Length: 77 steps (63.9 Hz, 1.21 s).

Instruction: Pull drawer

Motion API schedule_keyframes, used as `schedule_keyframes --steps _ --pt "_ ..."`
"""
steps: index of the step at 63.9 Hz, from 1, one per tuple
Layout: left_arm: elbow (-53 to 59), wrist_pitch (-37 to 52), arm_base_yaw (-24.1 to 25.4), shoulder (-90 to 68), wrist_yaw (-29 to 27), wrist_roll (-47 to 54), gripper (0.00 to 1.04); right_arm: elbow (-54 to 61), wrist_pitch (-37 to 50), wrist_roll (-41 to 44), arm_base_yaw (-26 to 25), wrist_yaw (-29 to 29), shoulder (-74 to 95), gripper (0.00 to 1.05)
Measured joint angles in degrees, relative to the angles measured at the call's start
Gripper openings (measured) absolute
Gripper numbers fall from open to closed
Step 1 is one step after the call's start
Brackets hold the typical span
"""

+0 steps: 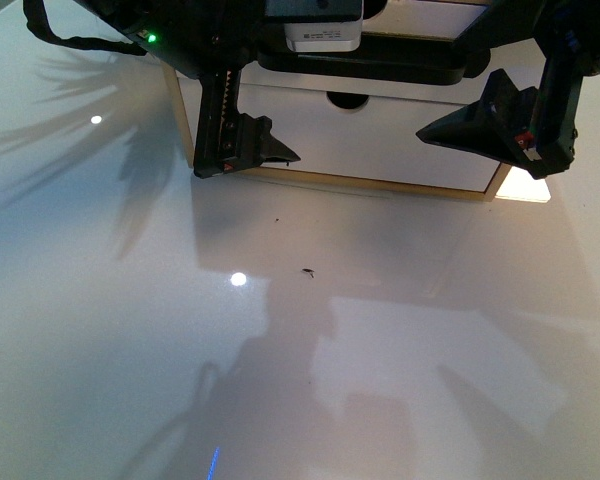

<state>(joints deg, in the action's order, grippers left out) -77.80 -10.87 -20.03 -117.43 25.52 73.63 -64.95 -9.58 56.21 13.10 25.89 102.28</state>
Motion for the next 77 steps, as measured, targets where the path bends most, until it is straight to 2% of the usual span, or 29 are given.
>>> schedule_keyframes --steps 23,46,55,77 --pt "0.02 0.24 0.00 -0.02 0.17 -0.68 0.97 -1.53 -1.84 0.31 1.31 -0.13 2.29 0.96" --pt "0.31 -4.81 -0.63 0.35 0.35 2.21 0.97 -3.15 -10.49 3.93 1.51 0.70 1.92 0.96" --pt "1.64 -6.03 -1.14 1.20 0.35 3.98 0.97 -2.82 -14.01 6.05 1.51 1.20 1.07 0.96" --pt "9.07 -4.39 -0.90 6.12 2.62 6.56 0.97 2.97 -14.91 8.24 2.29 1.97 -3.83 0.96"
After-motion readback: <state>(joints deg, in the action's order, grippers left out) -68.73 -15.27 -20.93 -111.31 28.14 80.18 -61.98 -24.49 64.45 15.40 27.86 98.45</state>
